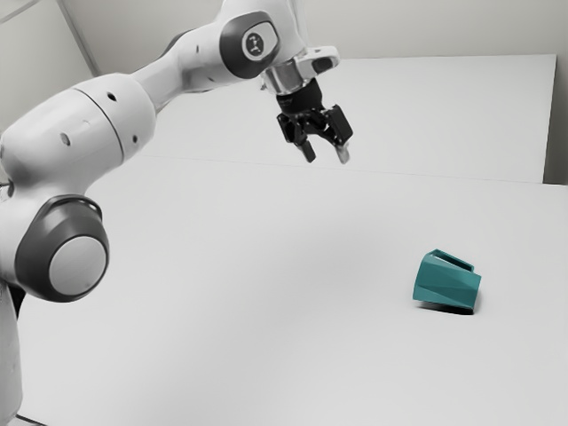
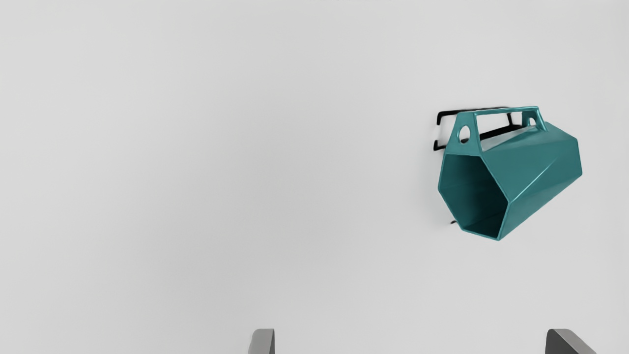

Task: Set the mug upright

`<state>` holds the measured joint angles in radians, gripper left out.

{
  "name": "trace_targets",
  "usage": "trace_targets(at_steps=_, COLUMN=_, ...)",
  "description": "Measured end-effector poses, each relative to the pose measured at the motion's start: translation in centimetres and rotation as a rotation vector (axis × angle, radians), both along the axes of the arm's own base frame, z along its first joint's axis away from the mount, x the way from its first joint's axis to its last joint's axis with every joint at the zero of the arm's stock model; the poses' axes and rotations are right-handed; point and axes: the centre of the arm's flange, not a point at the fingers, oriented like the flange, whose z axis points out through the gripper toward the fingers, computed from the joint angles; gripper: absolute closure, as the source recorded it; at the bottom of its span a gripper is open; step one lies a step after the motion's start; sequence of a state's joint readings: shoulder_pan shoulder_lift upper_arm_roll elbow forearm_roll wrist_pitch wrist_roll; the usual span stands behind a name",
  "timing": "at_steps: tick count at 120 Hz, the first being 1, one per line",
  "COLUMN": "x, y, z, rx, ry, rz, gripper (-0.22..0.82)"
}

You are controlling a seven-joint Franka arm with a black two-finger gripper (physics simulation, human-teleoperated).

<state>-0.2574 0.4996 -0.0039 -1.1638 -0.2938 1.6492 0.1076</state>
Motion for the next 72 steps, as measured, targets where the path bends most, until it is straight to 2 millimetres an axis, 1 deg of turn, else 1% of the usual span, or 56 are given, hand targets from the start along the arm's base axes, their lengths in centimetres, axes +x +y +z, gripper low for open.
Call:
trace_targets(at_steps=18, x=0.4, y=0.6, z=-4.8, rx=-0.067, ry=0.067, rz=0.065, gripper=0.00)
trace_targets(at_steps=24, x=0.3, y=0.7, z=-6.3, rx=-0.088, ry=0.088, rz=0.084, gripper=0.00)
trace_targets(at_steps=33, x=-0.4, y=0.4, z=-9.4, rx=-0.125, ry=0.126, rz=0.114, gripper=0.00)
trace_targets(at_steps=36, x=-0.8, y=0.2, z=-10.6, rx=-0.143, ry=0.141, rz=0.125, gripper=0.00)
trace_targets(at_steps=40, x=-1.4, y=-0.6, z=-12.0, rx=-0.171, ry=0.156, rz=0.134, gripper=0.00)
trace_targets(at_steps=50, x=-2.6, y=-2.7, z=-14.1, rx=-0.225, ry=0.170, rz=0.145, gripper=0.00)
trace_targets(at_steps=61, x=-4.1, y=-3.9, z=-17.2, rx=-0.283, ry=0.200, rz=0.177, gripper=0.00)
trace_targets(at_steps=64, x=-4.4, y=-4.1, z=-17.7, rx=-0.297, ry=0.201, rz=0.184, gripper=0.00)
trace_targets(at_steps=72, x=-5.2, y=-4.6, z=-18.2, rx=-0.328, ry=0.194, rz=0.197, gripper=0.00)
